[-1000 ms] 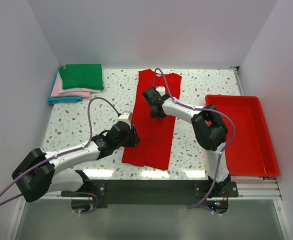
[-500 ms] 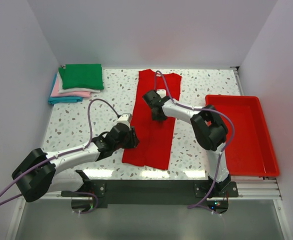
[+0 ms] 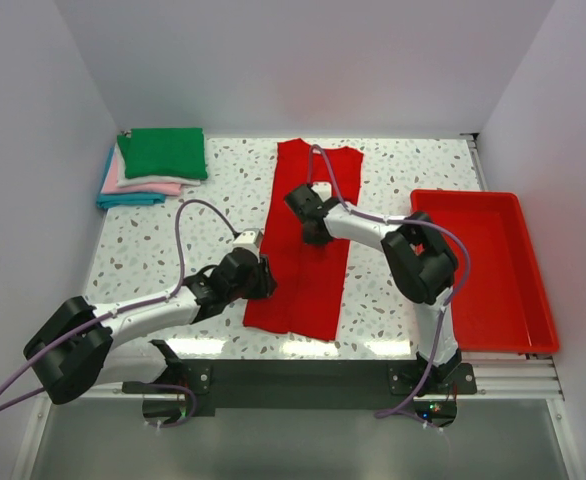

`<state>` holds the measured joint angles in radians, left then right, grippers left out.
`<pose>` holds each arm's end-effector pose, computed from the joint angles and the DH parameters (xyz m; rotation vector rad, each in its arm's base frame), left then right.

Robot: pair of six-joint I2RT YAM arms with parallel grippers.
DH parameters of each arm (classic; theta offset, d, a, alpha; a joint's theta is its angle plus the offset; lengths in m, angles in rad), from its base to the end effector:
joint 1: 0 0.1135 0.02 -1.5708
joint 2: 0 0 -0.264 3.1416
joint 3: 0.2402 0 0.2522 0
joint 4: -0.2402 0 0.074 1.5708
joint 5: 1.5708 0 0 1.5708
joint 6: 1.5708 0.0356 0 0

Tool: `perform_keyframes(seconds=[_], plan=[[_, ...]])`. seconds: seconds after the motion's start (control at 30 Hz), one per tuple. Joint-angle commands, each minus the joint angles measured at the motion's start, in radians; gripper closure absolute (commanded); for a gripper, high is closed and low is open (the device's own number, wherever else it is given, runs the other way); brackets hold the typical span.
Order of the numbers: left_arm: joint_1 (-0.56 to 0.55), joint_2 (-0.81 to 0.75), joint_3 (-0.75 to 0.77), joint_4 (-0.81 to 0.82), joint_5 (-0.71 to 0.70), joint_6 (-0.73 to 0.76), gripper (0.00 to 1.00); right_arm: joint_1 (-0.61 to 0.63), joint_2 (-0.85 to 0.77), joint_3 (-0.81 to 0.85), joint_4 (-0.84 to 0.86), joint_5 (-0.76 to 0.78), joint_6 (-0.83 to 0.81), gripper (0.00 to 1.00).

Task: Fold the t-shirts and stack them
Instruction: Fold the tshirt

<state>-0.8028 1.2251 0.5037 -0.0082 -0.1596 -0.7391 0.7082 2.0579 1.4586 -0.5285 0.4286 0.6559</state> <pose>0.1676 -0.1654 0.1724 -0.0092 2.3669 -0.6016 0.3326 0.2654 0.1621 0.0579 2.5360 -0.0684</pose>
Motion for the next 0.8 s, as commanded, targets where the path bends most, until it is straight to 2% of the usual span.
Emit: perform_keyframes(seconds=[0.0,0.27,0.67,0.77], plan=[[0.010,-0.001,-0.007,0.048,-0.006,0.017,0.58,0.013,-0.053,-0.026,0.007,-0.001,0.022,0.94],[0.013,0.004,-0.014,0.054,-0.005,0.017,0.58,0.014,-0.097,-0.053,0.010,-0.007,0.021,0.94],[0.017,0.008,-0.028,0.065,-0.003,0.017,0.58,0.025,-0.125,-0.096,0.047,-0.067,0.027,0.72],[0.017,0.013,-0.030,0.068,-0.001,0.017,0.58,0.036,-0.130,-0.095,0.044,-0.065,0.030,0.70]])
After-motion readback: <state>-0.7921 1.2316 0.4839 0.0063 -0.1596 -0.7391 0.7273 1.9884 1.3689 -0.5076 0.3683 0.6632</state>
